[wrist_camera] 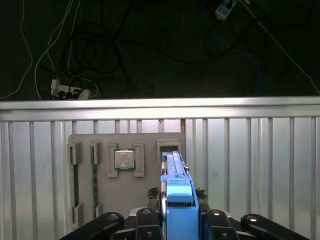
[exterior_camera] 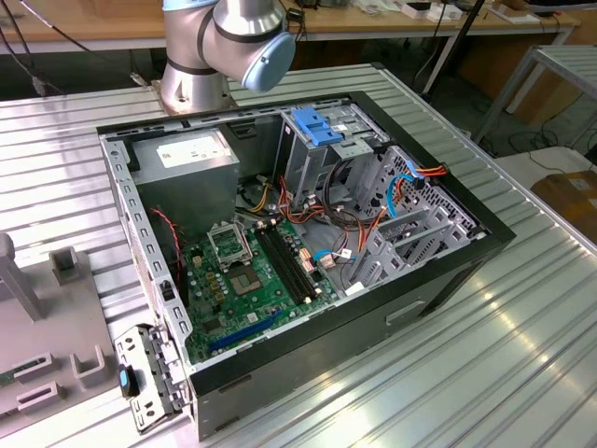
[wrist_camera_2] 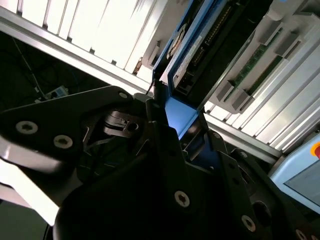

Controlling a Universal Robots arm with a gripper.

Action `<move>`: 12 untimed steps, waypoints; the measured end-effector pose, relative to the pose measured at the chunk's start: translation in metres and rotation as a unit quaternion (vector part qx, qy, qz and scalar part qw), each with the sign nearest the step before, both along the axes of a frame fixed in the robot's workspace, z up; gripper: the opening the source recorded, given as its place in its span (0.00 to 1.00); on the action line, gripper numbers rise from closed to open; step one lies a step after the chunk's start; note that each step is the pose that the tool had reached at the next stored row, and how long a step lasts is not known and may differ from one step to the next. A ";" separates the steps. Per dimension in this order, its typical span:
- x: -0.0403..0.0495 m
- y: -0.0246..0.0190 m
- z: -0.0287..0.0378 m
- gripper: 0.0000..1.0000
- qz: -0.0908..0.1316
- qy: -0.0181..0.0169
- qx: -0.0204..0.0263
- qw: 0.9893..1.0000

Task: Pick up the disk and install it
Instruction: 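Pick up the disk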

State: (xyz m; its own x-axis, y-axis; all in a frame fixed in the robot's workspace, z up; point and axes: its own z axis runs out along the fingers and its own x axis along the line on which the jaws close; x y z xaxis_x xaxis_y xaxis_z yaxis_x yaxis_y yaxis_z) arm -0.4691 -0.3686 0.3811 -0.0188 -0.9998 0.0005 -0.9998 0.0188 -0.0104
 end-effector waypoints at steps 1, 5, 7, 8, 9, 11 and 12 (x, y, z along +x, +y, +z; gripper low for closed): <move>0.0000 0.0000 0.0000 0.37 0.000 0.000 0.000 1.000; 0.0000 0.0000 0.0047 0.37 0.000 0.000 0.000 1.000; 0.0000 0.0000 0.0116 0.37 0.000 0.000 0.000 1.000; 0.0000 0.0000 0.0143 0.37 0.000 0.000 0.000 1.000; 0.0000 0.0000 0.0167 0.37 0.000 0.000 0.000 1.000; 0.0000 -0.0001 0.0226 0.37 0.000 0.000 0.000 1.000; 0.0000 -0.0001 0.0257 0.37 0.000 0.000 0.000 1.000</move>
State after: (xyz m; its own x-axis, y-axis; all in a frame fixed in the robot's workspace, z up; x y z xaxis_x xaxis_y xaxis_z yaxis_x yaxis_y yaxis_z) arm -0.4691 -0.3687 0.4068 -0.0188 -0.9998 0.0003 -0.9998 0.0188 -0.0106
